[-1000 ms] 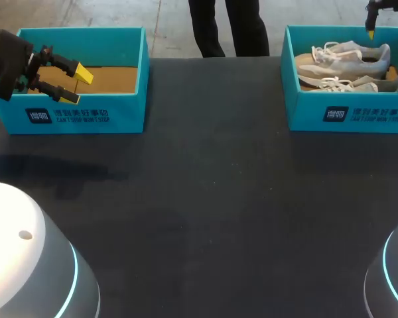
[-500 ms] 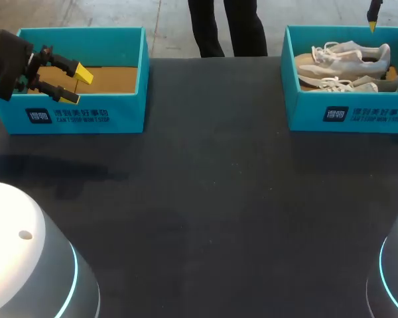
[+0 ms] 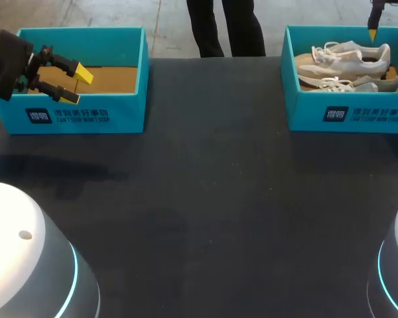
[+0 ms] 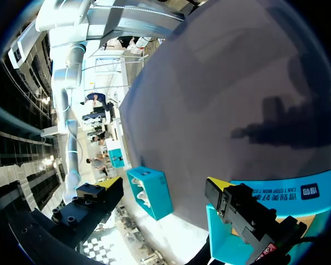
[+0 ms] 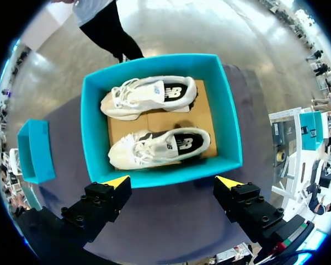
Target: Take the shoe out of the shoebox, open the shoe tongue, remove and reinsert the insole, then place the shoe into the shoebox
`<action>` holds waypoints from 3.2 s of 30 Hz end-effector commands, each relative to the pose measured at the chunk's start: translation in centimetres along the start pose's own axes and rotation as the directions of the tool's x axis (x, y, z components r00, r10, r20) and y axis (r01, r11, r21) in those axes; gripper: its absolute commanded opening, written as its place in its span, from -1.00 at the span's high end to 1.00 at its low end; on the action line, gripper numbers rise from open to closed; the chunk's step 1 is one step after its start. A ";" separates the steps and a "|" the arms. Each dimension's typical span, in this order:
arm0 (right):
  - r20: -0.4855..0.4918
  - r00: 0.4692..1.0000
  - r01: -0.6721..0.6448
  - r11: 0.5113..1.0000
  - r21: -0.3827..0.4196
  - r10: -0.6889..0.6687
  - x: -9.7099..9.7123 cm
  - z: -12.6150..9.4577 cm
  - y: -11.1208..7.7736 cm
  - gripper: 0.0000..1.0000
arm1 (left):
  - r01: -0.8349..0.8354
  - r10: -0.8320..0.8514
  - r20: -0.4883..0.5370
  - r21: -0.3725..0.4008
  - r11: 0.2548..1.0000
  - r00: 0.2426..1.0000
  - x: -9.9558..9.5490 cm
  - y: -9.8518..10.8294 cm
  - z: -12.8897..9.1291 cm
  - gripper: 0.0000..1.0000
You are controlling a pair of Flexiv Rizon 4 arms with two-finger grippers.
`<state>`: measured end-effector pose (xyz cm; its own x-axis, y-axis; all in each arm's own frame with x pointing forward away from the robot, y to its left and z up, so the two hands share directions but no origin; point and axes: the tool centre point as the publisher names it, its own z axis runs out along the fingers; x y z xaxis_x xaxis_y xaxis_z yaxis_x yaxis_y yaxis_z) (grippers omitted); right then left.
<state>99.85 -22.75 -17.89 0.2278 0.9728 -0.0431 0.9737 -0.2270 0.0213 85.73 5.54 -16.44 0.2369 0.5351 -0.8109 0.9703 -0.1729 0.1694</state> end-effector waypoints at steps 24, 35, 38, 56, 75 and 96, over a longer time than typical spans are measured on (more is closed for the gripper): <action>-0.015 1.000 -0.026 0.998 -0.056 0.025 0.1 1.8 -8.8 -1.00 | -0.001 0.001 -0.002 -0.001 1.000 1.000 0.0 -0.1 0.0 -1.00; -0.010 1.000 -0.019 0.996 -0.084 0.019 0.1 1.6 -8.9 -1.00 | 0.042 -0.042 0.005 0.010 0.999 0.999 -1.1 0.5 -0.8 -1.00; -0.010 1.000 -0.019 0.996 -0.084 0.019 0.1 1.6 -8.9 -1.00 | 0.117 -0.118 -0.040 -0.033 0.993 0.992 -2.4 1.2 -1.5 -1.00; -0.010 1.000 -0.019 0.996 -0.084 0.019 0.1 1.6 -8.9 -1.00 | 0.707 -0.798 -0.190 -0.379 0.598 0.573 -3.4 1.2 -4.8 -1.00; -0.010 1.000 -0.019 0.996 -0.084 0.019 0.1 1.6 -8.9 -1.00 | 0.829 -0.965 -0.043 -0.503 0.243 0.257 -2.3 0.5 -7.6 -1.00; -0.010 1.000 -0.019 0.996 -0.084 0.019 0.1 1.6 -8.9 -1.00 | 0.574 -0.847 0.387 -0.623 -0.531 -0.364 -2.1 1.6 -9.0 -1.00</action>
<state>91.32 -20.77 -19.68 0.2459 0.9687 -0.0335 0.9649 -0.2413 0.1038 86.71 11.65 -9.69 -0.9642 0.0496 -0.2604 0.1378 0.9330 -0.3325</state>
